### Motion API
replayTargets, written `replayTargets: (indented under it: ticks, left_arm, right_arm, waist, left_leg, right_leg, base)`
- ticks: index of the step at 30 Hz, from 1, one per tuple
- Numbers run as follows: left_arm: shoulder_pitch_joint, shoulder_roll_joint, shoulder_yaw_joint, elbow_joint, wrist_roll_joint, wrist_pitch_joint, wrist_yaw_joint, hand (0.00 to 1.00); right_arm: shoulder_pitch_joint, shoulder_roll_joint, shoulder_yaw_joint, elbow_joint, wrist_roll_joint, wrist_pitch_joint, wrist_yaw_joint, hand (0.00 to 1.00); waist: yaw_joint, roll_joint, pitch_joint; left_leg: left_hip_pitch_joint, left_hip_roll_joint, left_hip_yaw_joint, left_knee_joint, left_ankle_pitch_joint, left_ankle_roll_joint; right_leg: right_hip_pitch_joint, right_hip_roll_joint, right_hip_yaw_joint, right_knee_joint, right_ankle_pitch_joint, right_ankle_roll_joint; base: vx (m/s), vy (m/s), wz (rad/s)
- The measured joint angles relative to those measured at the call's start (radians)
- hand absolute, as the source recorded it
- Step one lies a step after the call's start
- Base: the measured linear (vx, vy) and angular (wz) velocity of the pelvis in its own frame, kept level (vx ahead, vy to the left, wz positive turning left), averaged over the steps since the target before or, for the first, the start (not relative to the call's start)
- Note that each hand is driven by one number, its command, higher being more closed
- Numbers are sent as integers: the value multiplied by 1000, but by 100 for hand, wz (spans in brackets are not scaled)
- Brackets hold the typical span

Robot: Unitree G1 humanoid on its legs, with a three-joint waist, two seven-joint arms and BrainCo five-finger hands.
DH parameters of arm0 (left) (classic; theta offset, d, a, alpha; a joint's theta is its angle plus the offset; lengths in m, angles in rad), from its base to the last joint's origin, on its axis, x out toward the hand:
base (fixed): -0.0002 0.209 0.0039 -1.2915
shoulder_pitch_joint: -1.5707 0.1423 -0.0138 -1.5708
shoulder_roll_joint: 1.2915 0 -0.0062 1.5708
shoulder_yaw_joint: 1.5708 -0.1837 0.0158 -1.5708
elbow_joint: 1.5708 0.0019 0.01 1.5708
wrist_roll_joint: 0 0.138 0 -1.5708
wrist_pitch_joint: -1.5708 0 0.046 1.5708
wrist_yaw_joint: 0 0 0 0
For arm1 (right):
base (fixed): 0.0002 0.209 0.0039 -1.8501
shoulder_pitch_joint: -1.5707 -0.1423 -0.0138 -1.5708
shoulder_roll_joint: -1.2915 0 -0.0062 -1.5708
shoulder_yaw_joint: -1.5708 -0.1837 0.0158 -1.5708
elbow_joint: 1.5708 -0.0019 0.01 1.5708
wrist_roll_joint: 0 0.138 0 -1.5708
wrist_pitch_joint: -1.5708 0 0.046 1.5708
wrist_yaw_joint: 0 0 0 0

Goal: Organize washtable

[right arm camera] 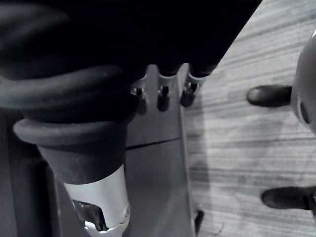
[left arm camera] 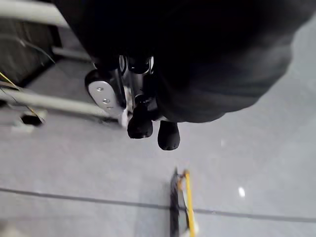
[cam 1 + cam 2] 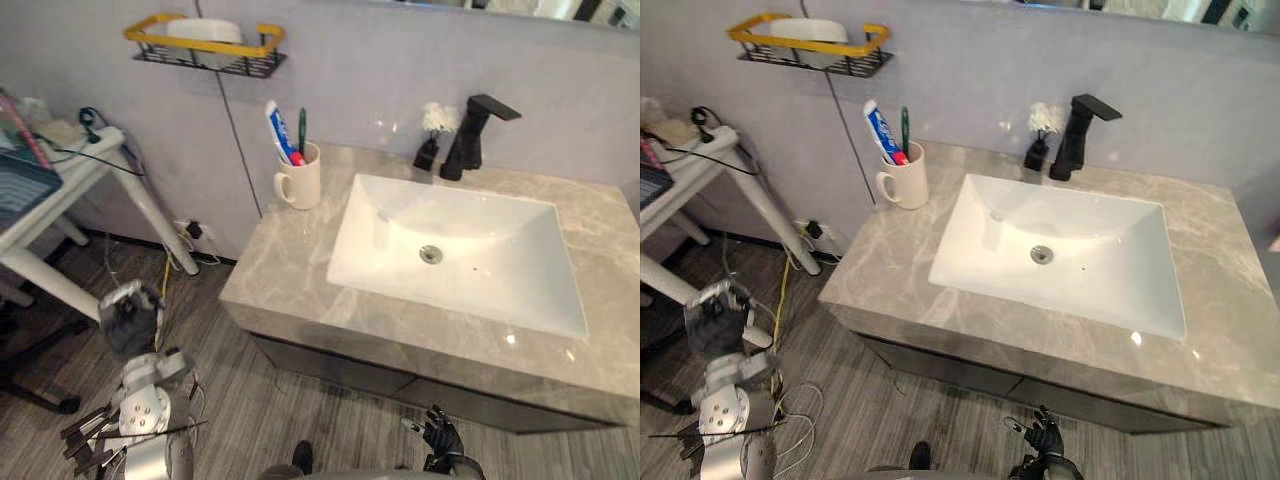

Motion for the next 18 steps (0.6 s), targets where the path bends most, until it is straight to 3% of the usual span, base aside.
replayTargets:
  ticks: [1, 5, 10, 18]
  left_arm:
    - [5, -7, 1, 38, -8, 2, 0, 0]
    - [7, -35, -48, 314, -33, 60, -50, 0]
    - [-35, -71, -124, 568, -30, 98, -111, 0]
    - [-97, -75, -205, 867, 71, 119, -133, 0]
  right_arm:
    - [-2, 1, 4, -2, 0, 0, -1, 0]
    - [-24, 11, 19, -33, 0, 14, -8, 0]
    - [-21, 11, 14, -36, 0, 14, -8, 0]
    - [-38, 24, -6, 10, -1, 9, -10, 0]
  waist:
    - [0, 0, -4]
    - [-3, -15, -13]
    - [-7, -22, -17]
    - [-10, -30, -14]
  left_leg:
    - [0, 1, -2, 0, 0, 0]
    - [14, 8, -8, 0, 7, -4]
    - [19, 9, -7, 0, 7, -4]
    - [17, 10, 9, -2, 6, -5]
  right_leg:
    - [5, 0, -6, 0, -3, 1]
    - [22, 3, -22, -12, -4, 1]
    - [32, 4, -30, -19, -4, 1]
    - [26, 8, -14, -34, 1, 7]
  base:
    - [28, -26, 11]
    - [30, -18, 7]
    - [4, -4, 1]
    - [-5, 1, -6]
